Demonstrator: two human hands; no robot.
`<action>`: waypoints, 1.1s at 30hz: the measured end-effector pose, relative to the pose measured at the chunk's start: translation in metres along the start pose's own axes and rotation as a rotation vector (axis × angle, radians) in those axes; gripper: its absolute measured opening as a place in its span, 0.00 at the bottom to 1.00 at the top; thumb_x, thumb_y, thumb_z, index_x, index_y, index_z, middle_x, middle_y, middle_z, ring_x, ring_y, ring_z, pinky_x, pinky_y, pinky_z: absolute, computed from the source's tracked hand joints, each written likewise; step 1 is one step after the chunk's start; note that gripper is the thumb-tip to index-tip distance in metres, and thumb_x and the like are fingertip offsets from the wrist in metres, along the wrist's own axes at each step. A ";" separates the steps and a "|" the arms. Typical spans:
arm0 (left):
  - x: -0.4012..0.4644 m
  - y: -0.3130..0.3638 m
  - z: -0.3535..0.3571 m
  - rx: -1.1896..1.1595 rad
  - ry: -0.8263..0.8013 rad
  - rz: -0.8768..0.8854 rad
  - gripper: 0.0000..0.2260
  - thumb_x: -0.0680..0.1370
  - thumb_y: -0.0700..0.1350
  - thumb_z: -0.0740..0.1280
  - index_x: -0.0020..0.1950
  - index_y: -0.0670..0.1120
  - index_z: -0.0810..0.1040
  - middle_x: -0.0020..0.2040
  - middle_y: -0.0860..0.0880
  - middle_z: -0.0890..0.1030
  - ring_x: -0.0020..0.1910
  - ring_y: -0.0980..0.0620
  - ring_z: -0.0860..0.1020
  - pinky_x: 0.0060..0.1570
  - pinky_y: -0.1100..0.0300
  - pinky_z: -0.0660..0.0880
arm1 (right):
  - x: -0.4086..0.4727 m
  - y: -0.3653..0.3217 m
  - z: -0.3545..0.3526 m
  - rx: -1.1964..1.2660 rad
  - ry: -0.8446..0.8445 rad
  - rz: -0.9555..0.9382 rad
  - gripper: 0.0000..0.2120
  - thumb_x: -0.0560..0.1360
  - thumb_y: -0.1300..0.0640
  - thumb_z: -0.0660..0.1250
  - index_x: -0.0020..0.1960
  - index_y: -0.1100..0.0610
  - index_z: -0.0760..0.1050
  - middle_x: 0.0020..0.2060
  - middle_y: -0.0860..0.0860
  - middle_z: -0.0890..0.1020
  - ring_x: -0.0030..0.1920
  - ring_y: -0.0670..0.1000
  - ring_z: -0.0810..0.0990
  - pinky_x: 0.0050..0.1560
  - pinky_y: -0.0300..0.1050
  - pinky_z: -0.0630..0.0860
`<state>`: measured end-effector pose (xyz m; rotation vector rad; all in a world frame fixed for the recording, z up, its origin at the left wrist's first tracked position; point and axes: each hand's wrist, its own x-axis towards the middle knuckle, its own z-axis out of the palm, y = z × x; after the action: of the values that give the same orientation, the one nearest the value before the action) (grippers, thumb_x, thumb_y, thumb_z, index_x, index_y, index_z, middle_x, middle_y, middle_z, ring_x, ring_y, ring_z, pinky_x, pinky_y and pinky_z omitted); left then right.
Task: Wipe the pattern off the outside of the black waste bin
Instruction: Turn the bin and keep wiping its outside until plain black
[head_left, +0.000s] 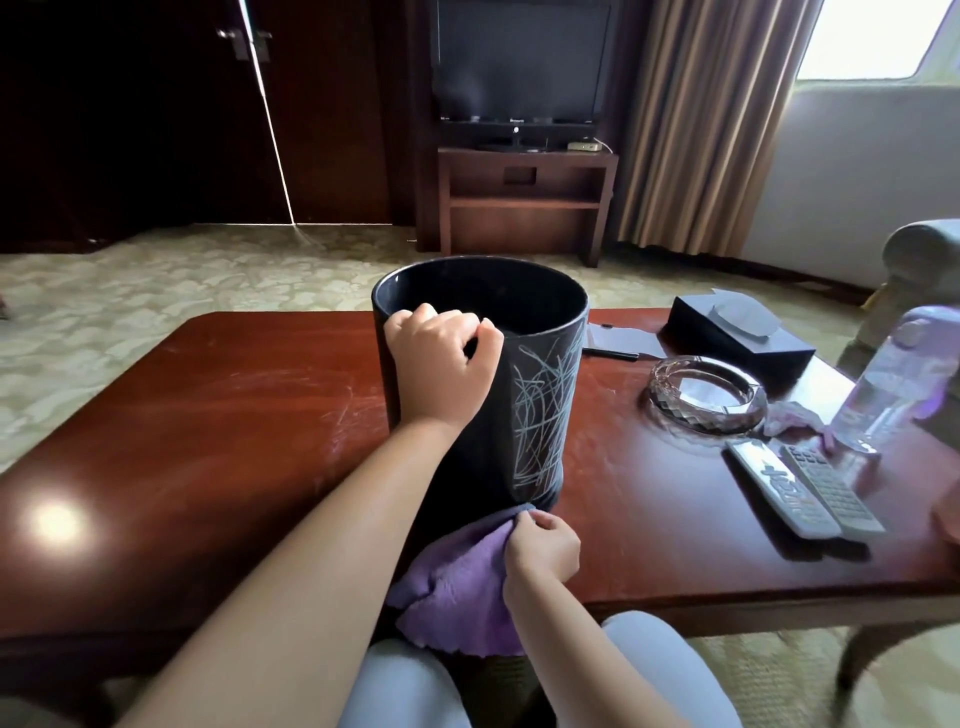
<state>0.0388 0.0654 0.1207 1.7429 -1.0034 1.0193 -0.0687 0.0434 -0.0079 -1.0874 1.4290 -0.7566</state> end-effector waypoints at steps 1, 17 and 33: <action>0.000 0.000 0.000 0.001 0.003 0.000 0.17 0.74 0.47 0.57 0.26 0.48 0.57 0.23 0.58 0.53 0.29 0.52 0.62 0.42 0.53 0.64 | 0.000 -0.004 0.001 0.028 0.006 -0.017 0.05 0.73 0.60 0.67 0.47 0.57 0.81 0.44 0.54 0.83 0.50 0.55 0.78 0.53 0.42 0.71; 0.000 0.000 -0.002 0.016 -0.025 -0.007 0.17 0.75 0.47 0.57 0.27 0.48 0.58 0.25 0.57 0.56 0.30 0.52 0.63 0.42 0.58 0.57 | -0.009 -0.020 0.001 0.219 -0.059 0.124 0.07 0.72 0.62 0.69 0.48 0.56 0.81 0.46 0.54 0.83 0.46 0.53 0.78 0.50 0.38 0.70; -0.001 0.001 -0.004 0.024 -0.035 -0.002 0.17 0.76 0.47 0.57 0.27 0.48 0.58 0.25 0.57 0.59 0.30 0.51 0.63 0.41 0.57 0.57 | -0.012 -0.059 -0.003 0.260 -0.090 -0.038 0.04 0.72 0.60 0.69 0.45 0.53 0.79 0.42 0.50 0.81 0.44 0.49 0.78 0.51 0.38 0.72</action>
<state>0.0367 0.0692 0.1217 1.7871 -1.0146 1.0062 -0.0607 0.0326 0.0511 -0.9373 1.1989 -0.8831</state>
